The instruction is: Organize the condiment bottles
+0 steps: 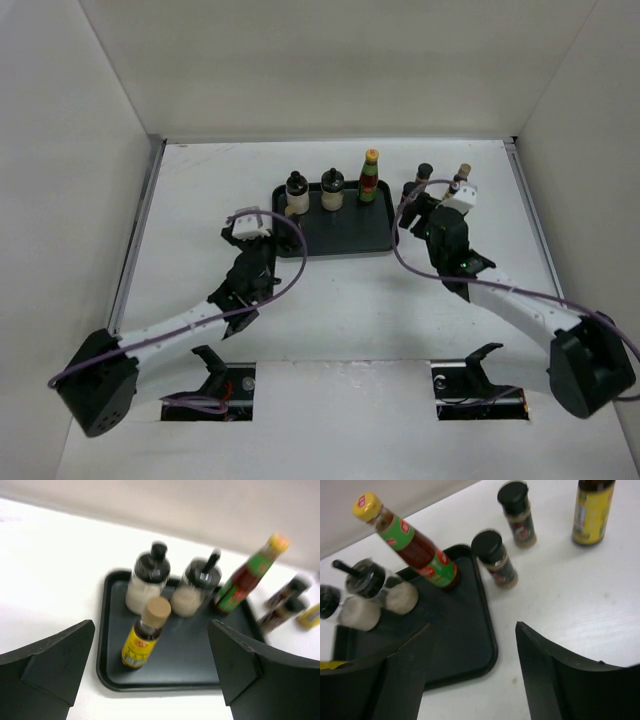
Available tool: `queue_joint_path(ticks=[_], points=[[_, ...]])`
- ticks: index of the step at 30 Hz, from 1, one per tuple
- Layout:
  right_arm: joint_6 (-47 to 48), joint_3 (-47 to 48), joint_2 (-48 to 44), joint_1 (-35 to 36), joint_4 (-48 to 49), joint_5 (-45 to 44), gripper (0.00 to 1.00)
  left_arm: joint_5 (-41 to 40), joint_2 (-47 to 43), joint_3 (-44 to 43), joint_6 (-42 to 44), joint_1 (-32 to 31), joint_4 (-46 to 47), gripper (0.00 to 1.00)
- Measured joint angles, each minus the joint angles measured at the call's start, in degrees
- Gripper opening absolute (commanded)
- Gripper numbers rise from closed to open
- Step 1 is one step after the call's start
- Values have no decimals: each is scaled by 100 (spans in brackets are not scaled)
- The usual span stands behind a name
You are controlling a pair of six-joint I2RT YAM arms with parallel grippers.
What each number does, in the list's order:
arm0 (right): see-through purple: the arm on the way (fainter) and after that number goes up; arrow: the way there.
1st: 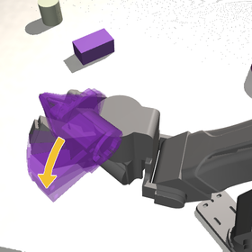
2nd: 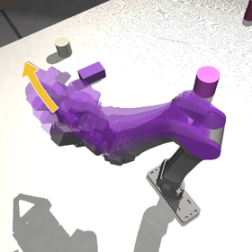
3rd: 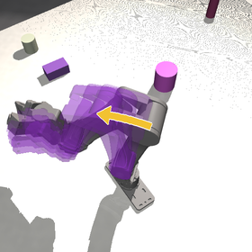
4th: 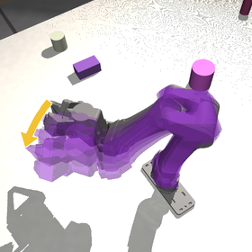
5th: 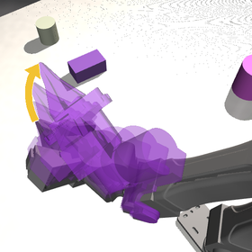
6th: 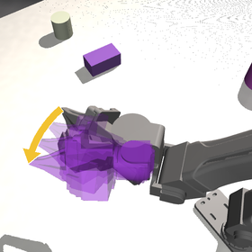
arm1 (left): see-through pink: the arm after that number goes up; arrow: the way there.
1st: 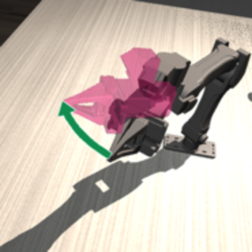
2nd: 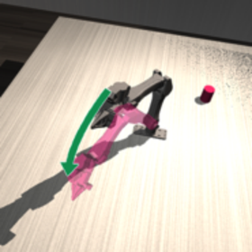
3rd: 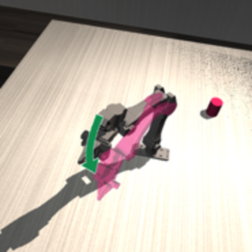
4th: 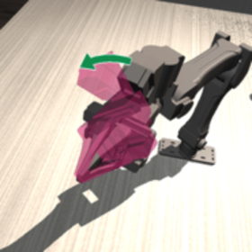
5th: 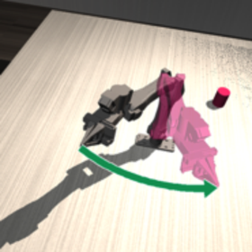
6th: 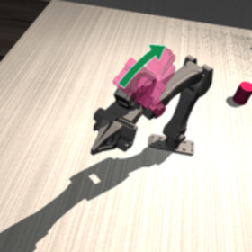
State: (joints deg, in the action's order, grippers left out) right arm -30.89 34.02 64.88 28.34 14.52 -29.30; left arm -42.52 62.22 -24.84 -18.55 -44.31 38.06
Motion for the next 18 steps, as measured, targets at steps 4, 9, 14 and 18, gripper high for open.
queue_joint_path(ticks=[4,9,14,18], points=[[474,1045,1123,-297,-105,94,86,-581,-1134,739,-96,-17,490,100],[813,2059,2229,-525,-282,192,84,-1335,-1794,1681,-511,175,597,100],[955,2542,2835,-640,-476,214,81,-1821,-1502,1801,-1043,308,424,100],[973,2656,3001,-728,-625,229,80,-1932,-1239,1801,-1394,326,407,100]])
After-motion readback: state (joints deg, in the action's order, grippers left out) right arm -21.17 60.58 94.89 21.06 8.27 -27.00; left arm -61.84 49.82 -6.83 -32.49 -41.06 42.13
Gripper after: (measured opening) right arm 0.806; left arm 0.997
